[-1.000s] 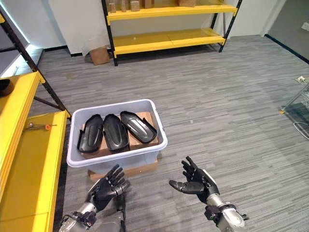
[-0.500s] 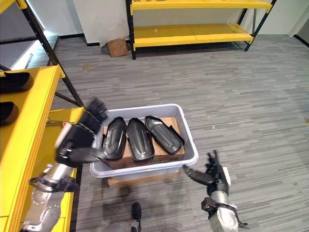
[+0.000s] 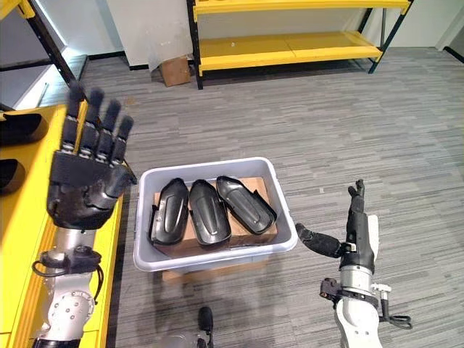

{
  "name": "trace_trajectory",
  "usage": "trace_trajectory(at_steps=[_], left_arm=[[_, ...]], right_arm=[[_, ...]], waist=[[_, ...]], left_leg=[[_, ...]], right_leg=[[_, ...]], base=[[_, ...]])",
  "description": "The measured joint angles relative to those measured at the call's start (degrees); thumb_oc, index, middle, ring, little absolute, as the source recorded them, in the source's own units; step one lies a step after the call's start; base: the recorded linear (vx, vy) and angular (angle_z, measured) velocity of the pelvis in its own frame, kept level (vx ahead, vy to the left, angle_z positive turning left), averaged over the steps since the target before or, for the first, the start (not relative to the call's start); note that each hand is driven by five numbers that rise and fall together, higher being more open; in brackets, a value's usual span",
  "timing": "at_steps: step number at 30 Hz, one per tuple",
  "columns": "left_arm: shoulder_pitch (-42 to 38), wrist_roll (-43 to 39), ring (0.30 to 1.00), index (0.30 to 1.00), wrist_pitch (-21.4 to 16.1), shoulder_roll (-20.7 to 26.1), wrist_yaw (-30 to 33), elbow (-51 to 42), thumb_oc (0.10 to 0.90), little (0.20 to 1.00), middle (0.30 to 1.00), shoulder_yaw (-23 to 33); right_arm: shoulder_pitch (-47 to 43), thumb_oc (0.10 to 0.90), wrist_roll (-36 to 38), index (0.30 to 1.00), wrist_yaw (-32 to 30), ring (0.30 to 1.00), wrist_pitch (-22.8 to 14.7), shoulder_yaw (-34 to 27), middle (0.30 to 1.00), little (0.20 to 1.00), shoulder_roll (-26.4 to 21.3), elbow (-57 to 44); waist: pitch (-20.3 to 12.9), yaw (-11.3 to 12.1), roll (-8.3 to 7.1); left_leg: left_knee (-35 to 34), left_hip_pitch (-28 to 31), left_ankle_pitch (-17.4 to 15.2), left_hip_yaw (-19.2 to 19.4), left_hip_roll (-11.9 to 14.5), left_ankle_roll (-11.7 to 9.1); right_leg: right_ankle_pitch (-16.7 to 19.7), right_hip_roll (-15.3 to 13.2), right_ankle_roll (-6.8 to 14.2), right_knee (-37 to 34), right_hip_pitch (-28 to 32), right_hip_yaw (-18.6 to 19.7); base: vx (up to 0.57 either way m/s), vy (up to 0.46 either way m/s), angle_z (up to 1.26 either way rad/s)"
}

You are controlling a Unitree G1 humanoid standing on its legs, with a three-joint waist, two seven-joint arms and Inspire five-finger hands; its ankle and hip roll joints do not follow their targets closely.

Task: Move parts from the plastic box to the shelf.

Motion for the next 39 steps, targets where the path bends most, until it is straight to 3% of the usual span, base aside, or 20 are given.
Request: trace_trajectory(at_steps=[1,2,3,4,5,7,8,9,11,13,16,20,25,28,32,36,39], left_arm=[[1.1,-0.2,1.0,1.0,2.1,-0.1,0.4,3.1,0.9,1.0,1.0,-2.0],[1.7,-0.3,1.0,1.0,1.8,0.0,0.7,4.1,0.9,1.0,1.0,-3.5],[1.9,0.0,1.0,1.0,2.2,0.2,1.0,5.4,0.9,1.0,1.0,-4.4],[2.6,0.3,1.0,1.0,3.0,0.2,1.1,5.8,0.9,1.0,1.0,-5.3],[3.3,0.3,1.0,1.0,2.8,0.3,1.0,5.8,0.9,1.0,1.0,-6.4],[3.7,0.3,1.0,1.0,2.9,1.4,0.7,5.9,0.9,1.0,1.0,-8.0],[3.3,0.2,1.0,1.0,2.9,2.5,0.2,5.9,0.9,1.0,1.0,-8.3],[3.2,0.0,1.0,1.0,2.9,3.0,-0.7,6.3,0.9,1.0,1.0,-8.2],[3.5,-0.1,1.0,1.0,2.7,2.9,-1.7,8.4,0.9,1.0,1.0,-7.3],[3.6,0.5,1.0,1.0,2.6,3.2,-1.6,8.5,0.9,1.0,1.0,-6.7],[4.4,9.0,1.0,1.0,1.1,5.6,2.5,8.5,0.9,1.0,1.0,-6.2],[9.1,14.3,1.0,1.0,1.0,6.8,5.8,8.5,0.9,1.0,1.0,-4.3],[10.1,14.3,1.0,1.0,0.8,6.5,3.5,8.3,0.9,1.0,1.0,-4.1],[9.4,14.2,1.0,1.0,0.7,6.5,3.3,8.3,0.9,1.0,1.0,-4.1],[7.0,13.8,1.0,1.0,0.5,6.5,3.4,8.3,0.9,1.0,1.0,-4.5],[2.2,13.2,1.0,1.0,-0.3,7.8,3.5,8.3,0.9,1.0,1.0,-5.8],[-1.5,13.1,1.0,1.0,-0.6,9.6,3.5,8.3,0.9,1.0,1.0,-8.4]], right_arm=[[-0.8,0.9,-1.9,1.0,0.0,1.0,-0.6,0.6,1.0,1.0,-1.1,0.0],[-2.2,0.9,-2.9,1.0,-0.5,1.0,-1.1,1.5,1.0,1.0,-2.2,0.1],[-2.9,0.9,-3.7,1.0,-0.2,1.0,-1.3,2.5,1.0,1.0,-3.2,0.6],[-3.0,0.9,-4.2,1.0,0.7,1.0,-1.8,2.9,1.0,1.0,-3.5,0.6],[-3.2,0.9,-4.7,1.0,1.4,1.0,-2.8,3.4,1.0,1.0,-4.0,0.6],[-3.6,0.9,-4.6,1.0,4.3,1.0,-3.6,4.7,1.0,1.0,-6.3,0.6],[-3.7,0.9,-4.5,1.0,6.0,1.0,-3.9,4.8,1.0,1.0,-7.1,0.6],[-3.6,0.9,-4.1,1.0,8.0,1.0,-4.3,4.9,1.0,1.0,-7.1,0.7],[-5.0,0.9,-3.0,1.0,12.5,1.0,-4.3,6.8,1.0,1.0,-9.2,2.2],[-5.1,0.9,-3.0,1.0,15.2,1.0,-4.1,8.2,1.0,1.0,-10.4,2.9],[-5.8,0.9,-3.9,1.0,18.0,1.0,-4.4,9.6,1.0,1.0,-11.0,5.6],[-6.2,0.9,-6.3,1.0,20.3,1.0,-4.3,10.3,1.0,1.0,-15.1,5.6],[-6.5,0.9,-11.9,1.0,22.2,1.0,-4.5,10.3,1.0,1.0,-19.6,5.6],[-7.0,0.9,-16.5,1.0,21.8,1.0,-5.1,10.8,1.0,1.0,-20.7,5.6],[-11.3,0.9,-23.0,1.0,20.3,1.0,-7.2,13.9,1.0,1.0,-23.6,5.6],[-24.5,0.9,-32.2,1.0,11.6,1.0,-10.1,19.6,1.0,1.0,-27.0,9.4],[-31.4,0.9,-36.3,1.0,7.2,1.0,-9.4,21.4,1.0,1.0,-27.6,12.3]], waist=[[-0.5,-0.1,-0.72],[-0.4,-0.1,-0.96],[-0.3,-0.3,-1.3],[-0.4,-0.3,-1.44],[-0.2,-0.3,-1.75],[-0.1,-0.7,-1.41],[-0.1,-0.8,-1.97],[0.2,-0.7,-2.74],[0.8,-0.5,-1.5],[1.0,-0.6,-1.74],[1.1,1.6,-4.15],[1.1,2.3,-3.16],[1.1,2.2,-1.95],[1.3,2.3,-1.4],[1.7,2.4,-0.86],[6.6,4.3,0.81],[11.6,5.7,2.48]], left_leg=[[1.0,0.5,-0.3,0.8,-0.9,0.4],[3.8,-0.6,-2.9,2.0,-0.4,1.6],[3.8,0.1,-2.9,2.1,-0.4,1.7],[3.6,0.5,-2.9,2.1,-0.3,1.8],[3.0,0.9,-2.5,1.5,-0.3,1.1],[0.4,0.9,-0.9,-0.5,1.0,-1.1],[-0.2,0.5,-0.8,-0.5,1.4,-0.8],[0.1,0.5,-0.2,-1.2,1.9,-1.2],[0.0,0.9,0.0,-2.1,3.2,-1.8],[-0.7,1.4,0.2,-3.1,3.5,-2.2],[-3.2,3.3,1.9,-3.2,3.9,-4.2],[-8.6,6.8,3.3,-3.2,7.2,-6.3],[-9.2,8.4,4.1,-4.7,10.9,-8.3],[-9.2,8.3,4.5,-4.9,11.2,-10.1],[-9.2,7.3,4.4,-5.9,11.1,-10.2],[-8.8,2.8,5.6,-6.2,10.9,-10.5],[-8.0,-0.3,6.4,-6.2,10.6,-10.3]], right_leg=[[0.6,-1.0,0.6,7.9,-3.5,-0.5],[1.7,-1.6,1.0,15.9,-7.6,-1.1],[3.2,-3.2,0.9,21.4,-10.8,-1.4],[4.1,-3.3,0.3,24.1,-12.5,-1.4],[2.6,-3.2,-0.2,23.7,-13.6,-1.0],[0.6,-0.8,-0.6,4.8,-12.1,0.1],[1.7,-0.5,-0.3,-4.1,-11.3,0.5],[5.9,-1.4,0.0,-10.7,-11.1,0.9],[10.0,-1.3,2.0,-16.2,-9.3,3.3],[13.2,-2.9,2.0,-21.6,-7.4,4.1],[16.2,-5.3,2.5,-25.1,-2.1,0.9],[20.3,-2.1,1.5,-28.8,0.0,-1.0],[20.3,1.8,-0.4,-30.7,2.7,-2.6],[20.2,2.4,-1.3,-30.7,2.8,-3.2],[20.0,2.3,-1.2,-30.7,2.3,-3.6],[20.6,2.4,-0.9,-30.2,-2.1,-3.7],[21.1,2.3,-1.1,-29.0,-5.4,-3.7]], base=[[-0.03,0.122,-0.13],[-0.03,0.069,-0.1],[0.0,-0.131,-0.12],[0.01,-0.234,-0.08],[0.01,-0.251,-0.02],[0.0,-0.132,0.16],[0.04,-0.366,0.37],[0.04,-0.432,0.2],[0.04,-0.393,0.18],[0.03,-0.251,0.34],[0.08,-0.28,0.32],[0.07,-0.122,0.04],[0.05,-0.115,-0.02],[0.0,-0.081,0.01],[-0.09,-0.073,0.11],[-0.18,-0.021,0.04],[-0.19,0.009,0.02]])
